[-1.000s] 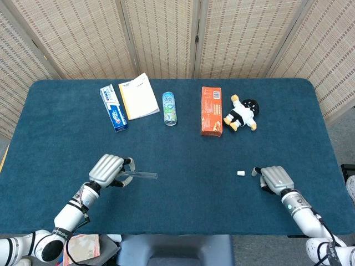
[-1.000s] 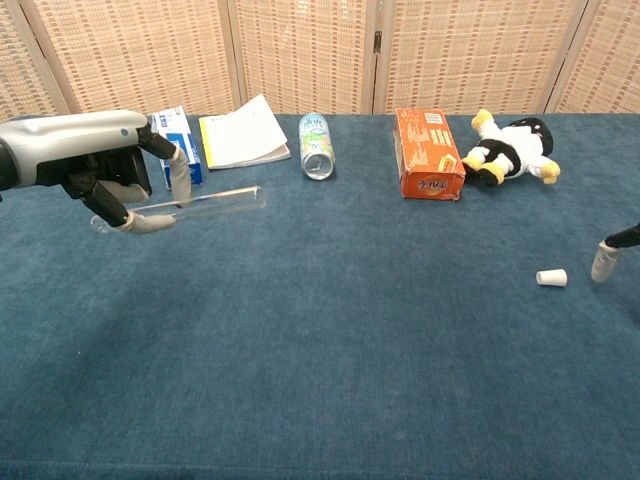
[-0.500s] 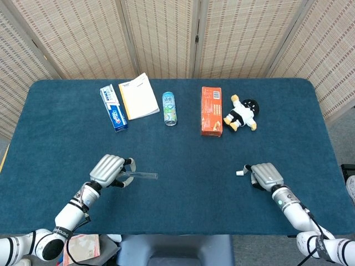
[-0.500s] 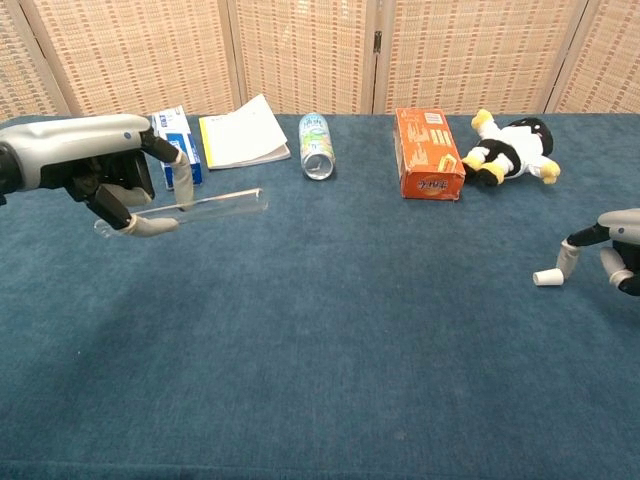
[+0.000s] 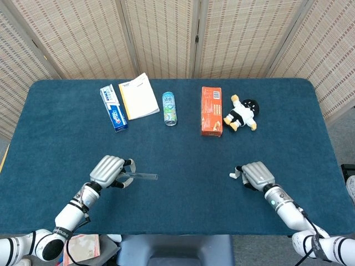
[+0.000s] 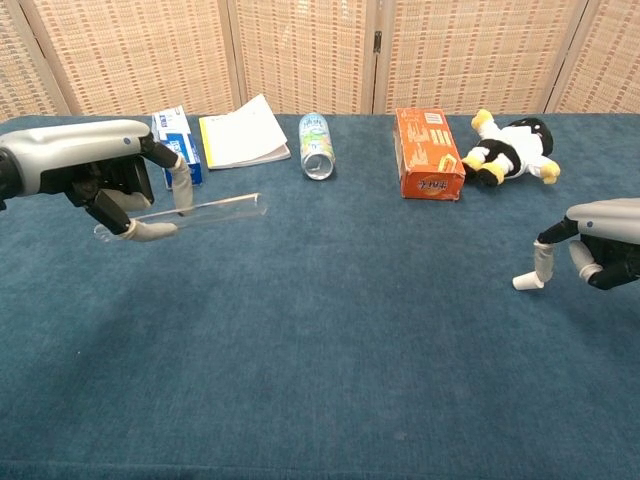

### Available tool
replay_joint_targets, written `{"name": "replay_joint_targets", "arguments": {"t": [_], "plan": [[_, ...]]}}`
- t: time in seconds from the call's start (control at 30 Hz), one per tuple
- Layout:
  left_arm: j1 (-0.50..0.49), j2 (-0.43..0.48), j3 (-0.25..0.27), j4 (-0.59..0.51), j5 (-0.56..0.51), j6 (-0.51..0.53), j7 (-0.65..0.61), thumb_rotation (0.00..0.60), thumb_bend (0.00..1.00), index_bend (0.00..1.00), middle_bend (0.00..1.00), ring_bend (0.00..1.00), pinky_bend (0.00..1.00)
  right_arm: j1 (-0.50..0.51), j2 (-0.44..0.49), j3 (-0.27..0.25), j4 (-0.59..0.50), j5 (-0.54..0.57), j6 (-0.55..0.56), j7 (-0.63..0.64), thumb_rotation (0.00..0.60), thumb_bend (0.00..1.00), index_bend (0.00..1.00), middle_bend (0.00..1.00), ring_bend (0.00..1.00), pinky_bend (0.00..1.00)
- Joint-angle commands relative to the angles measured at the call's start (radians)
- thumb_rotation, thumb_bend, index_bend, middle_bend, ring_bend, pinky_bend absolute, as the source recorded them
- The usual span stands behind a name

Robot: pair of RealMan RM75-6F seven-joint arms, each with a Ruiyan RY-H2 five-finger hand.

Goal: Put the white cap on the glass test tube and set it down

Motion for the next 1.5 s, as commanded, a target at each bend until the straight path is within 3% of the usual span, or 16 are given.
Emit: {"name": "replay_joint_targets", "arguments": {"t": [0.03, 0.43, 0.67, 0.73, 0.83, 0.93, 1.07, 1.17, 1.27, 1.5], "plan": [[0.000, 0.000, 0.000, 0.000, 0.000, -0.002, -0.001, 0.600, 0.34, 0.57, 1.00, 1.00, 1.00, 0.005, 0.001, 0.000, -0.004, -0.001, 0.003, -0.003, 0.600, 1.00, 0.32, 1.00, 1.00, 1.00], [0.005, 0.005, -0.001, -0.003, 0.007, -0.001, -0.004, 0.600, 0.34, 0.57, 1.00, 1.00, 1.00, 0.012, 0.020, -0.007, -0.044, -0.019, 0.035, -0.015, 0.600, 1.00, 0.32, 1.00, 1.00, 1.00], [0.012, 0.008, -0.006, -0.007, 0.010, 0.008, -0.014, 0.600, 0.34, 0.57, 1.00, 1.00, 1.00, -0.009, 0.078, -0.005, -0.133, -0.042, 0.115, -0.053, 0.600, 0.99, 0.32, 1.00, 1.00, 1.00], [0.013, 0.010, -0.007, -0.007, 0.013, 0.009, -0.015, 0.600, 0.34, 0.57, 1.00, 1.00, 1.00, -0.019, 0.103, -0.003, -0.168, -0.047, 0.151, -0.076, 0.600, 0.90, 0.32, 0.98, 1.00, 1.00], [0.014, 0.011, -0.006, -0.011, 0.015, 0.009, -0.015, 0.600, 0.34, 0.57, 1.00, 1.00, 1.00, -0.035, 0.128, 0.003, -0.205, -0.050, 0.202, -0.103, 0.600, 0.68, 0.32, 0.86, 0.91, 0.99], [0.015, 0.012, -0.005, -0.016, 0.013, 0.008, -0.012, 0.600, 0.34, 0.57, 1.00, 1.00, 1.00, -0.049, 0.136, 0.011, -0.223, -0.059, 0.242, -0.101, 0.600, 0.51, 0.32, 0.68, 0.69, 0.81], [0.017, 0.013, -0.006, -0.025, 0.013, 0.012, -0.008, 0.600, 0.34, 0.57, 1.00, 1.00, 1.00, -0.056, 0.129, 0.015, -0.209, -0.087, 0.262, -0.069, 0.600, 0.37, 0.29, 0.28, 0.26, 0.40], [0.019, 0.015, -0.006, -0.033, 0.013, 0.015, -0.007, 0.600, 0.34, 0.58, 1.00, 1.00, 1.00, -0.057, 0.111, 0.012, -0.178, -0.124, 0.270, -0.047, 0.600, 0.29, 0.28, 0.08, 0.07, 0.18], [0.022, 0.017, -0.005, -0.041, 0.013, 0.019, -0.003, 0.600, 0.34, 0.58, 1.00, 1.00, 1.00, -0.056, 0.083, 0.012, -0.140, -0.149, 0.276, -0.026, 0.600, 0.26, 0.28, 0.04, 0.01, 0.09], [0.030, 0.024, -0.001, -0.059, 0.012, 0.030, 0.007, 0.600, 0.34, 0.58, 1.00, 1.00, 1.00, -0.046, 0.032, 0.012, -0.064, -0.154, 0.255, -0.004, 0.600, 0.26, 0.31, 0.07, 0.00, 0.04]]}}
